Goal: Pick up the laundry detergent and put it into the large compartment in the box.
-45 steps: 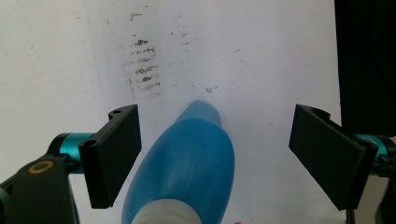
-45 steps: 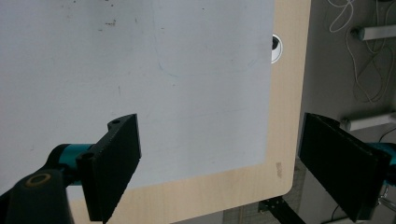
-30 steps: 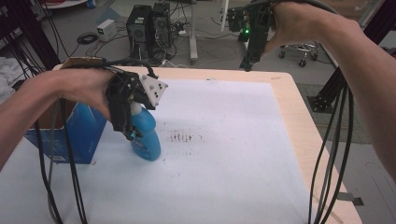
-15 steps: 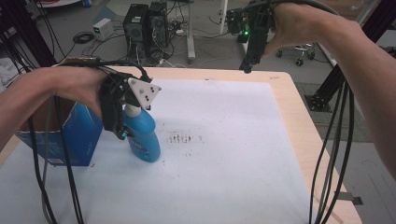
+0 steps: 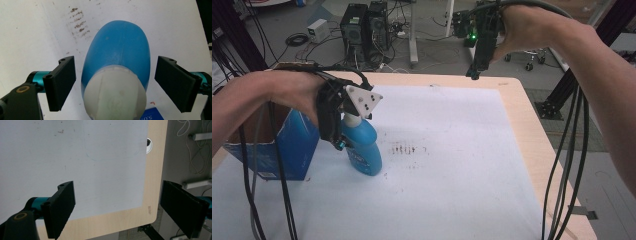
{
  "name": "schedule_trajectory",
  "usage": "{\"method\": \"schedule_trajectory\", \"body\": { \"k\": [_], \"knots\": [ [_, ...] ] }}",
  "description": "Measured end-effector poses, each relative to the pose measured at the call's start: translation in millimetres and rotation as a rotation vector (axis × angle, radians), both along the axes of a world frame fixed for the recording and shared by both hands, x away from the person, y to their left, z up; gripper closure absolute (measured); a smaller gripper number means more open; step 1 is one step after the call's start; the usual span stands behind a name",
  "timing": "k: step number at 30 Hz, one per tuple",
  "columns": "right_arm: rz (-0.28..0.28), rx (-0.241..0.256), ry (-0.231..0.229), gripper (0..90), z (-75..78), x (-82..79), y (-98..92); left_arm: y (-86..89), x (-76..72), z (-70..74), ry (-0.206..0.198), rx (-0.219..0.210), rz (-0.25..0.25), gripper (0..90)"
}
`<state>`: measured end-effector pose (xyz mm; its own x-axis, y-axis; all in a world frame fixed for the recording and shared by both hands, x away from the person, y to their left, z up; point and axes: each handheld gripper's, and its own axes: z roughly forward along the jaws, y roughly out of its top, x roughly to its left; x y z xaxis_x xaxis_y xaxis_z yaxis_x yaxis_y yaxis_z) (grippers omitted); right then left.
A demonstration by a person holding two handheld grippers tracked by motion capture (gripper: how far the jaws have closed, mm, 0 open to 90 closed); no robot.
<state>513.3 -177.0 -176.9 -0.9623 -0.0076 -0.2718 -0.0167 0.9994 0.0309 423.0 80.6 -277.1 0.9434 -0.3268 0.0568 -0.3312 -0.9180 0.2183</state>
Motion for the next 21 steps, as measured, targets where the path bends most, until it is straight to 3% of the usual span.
{"method": "schedule_trajectory", "body": {
  "k": [21],
  "knots": [
    [-0.007, -0.009, 0.006, 12.3, -2.5, 1.0, -0.8, 1.1, -0.1, 0.1, -0.008, 0.011, -0.028, 24.5]
  ]
}}
